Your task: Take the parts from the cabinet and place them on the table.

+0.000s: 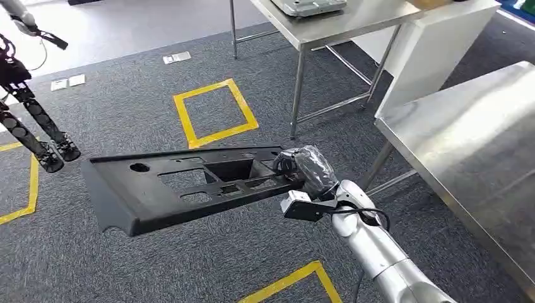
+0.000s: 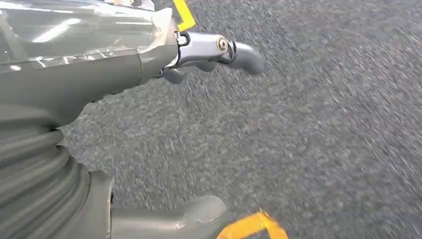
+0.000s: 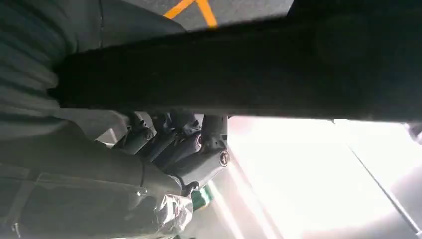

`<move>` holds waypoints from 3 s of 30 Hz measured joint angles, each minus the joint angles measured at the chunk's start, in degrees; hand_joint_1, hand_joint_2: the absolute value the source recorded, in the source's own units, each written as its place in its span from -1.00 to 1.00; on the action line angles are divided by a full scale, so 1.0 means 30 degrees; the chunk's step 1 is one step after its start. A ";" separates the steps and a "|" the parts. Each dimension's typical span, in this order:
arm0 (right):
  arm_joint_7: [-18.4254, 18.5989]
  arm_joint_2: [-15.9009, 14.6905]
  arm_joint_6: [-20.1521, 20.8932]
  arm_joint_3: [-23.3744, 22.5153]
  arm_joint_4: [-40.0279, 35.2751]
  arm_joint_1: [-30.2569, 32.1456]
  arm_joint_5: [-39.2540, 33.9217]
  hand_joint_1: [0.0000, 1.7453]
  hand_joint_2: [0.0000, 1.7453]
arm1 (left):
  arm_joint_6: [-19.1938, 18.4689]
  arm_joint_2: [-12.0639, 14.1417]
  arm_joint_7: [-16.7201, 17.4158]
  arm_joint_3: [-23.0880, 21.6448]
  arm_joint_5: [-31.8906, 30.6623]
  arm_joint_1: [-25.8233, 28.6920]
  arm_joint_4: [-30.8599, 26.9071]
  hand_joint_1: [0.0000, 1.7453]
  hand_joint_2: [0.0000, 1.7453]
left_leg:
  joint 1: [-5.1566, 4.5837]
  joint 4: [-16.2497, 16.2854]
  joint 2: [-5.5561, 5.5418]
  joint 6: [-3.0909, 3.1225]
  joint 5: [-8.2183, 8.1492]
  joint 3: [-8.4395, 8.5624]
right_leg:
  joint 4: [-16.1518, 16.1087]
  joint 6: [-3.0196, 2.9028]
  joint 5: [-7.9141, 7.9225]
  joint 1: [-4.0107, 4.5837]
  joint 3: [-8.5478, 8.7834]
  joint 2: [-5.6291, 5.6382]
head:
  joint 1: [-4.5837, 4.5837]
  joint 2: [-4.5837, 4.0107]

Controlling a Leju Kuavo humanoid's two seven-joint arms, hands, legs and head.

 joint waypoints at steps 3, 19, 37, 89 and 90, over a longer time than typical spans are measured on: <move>-0.0022 -0.0066 -0.0073 -0.0102 -0.0015 -0.0033 0.0095 0.86 1.00 | -0.0102 -0.0022 -0.0277 0.0015 0.0080 -0.0037 -0.0066 -1.00 1.00 | 0.0206 0.0769 -0.1188 -0.0338 -0.0694 -0.0092 | -0.0248 -0.0439 0.0202 -0.0477 0.0218 0.0881 | -0.0044 0.0000; -0.0277 0.0059 -0.0124 -0.0182 0.0153 0.0062 0.0328 0.86 1.00 | -0.0189 -0.0051 -0.0510 0.0284 0.0255 0.0017 -0.0058 -1.00 1.00 | 0.0417 0.0011 -0.2831 0.0438 0.0431 -0.0355 | 0.1709 0.0050 -0.0558 -0.0315 -0.1175 0.2094 | 0.0015 0.0000; 0.0145 -0.0633 -0.0124 -0.0546 0.0765 -0.1615 0.1267 0.86 1.00 | -0.0124 -0.0080 -0.0743 0.0262 -0.0204 0.0054 -0.0080 -1.00 1.00 | 0.0286 0.5387 -0.2536 -0.0559 -0.2940 -0.2385 | -0.0073 -0.0664 0.0333 -0.0526 -0.0072 0.2060 | -0.0167 0.0000; 0.3177 -0.4706 -0.0794 -0.3096 0.1472 -0.3694 0.4590 0.86 1.00 | -0.1260 -0.0073 -0.3191 0.0401 -0.1188 -0.1085 -0.0313 -1.00 1.00 | 0.0331 -0.0163 -0.0698 0.0237 0.0440 -0.0157 | 0.0424 0.1230 0.0450 -0.0817 -0.0513 0.0058 | 0.0160 0.0000; 0.3206 -0.4692 -0.0845 -0.3096 0.1472 -0.3837 0.4597 0.86 1.00 | -0.1340 -0.0072 -0.3147 0.0394 -0.1209 -0.1098 -0.0313 -1.00 1.00 | 0.0111 -0.0116 -0.0487 0.0042 0.0308 -0.0148 | 0.0020 0.0979 0.0472 -0.0479 -0.0181 -0.0345 | 0.0197 0.0000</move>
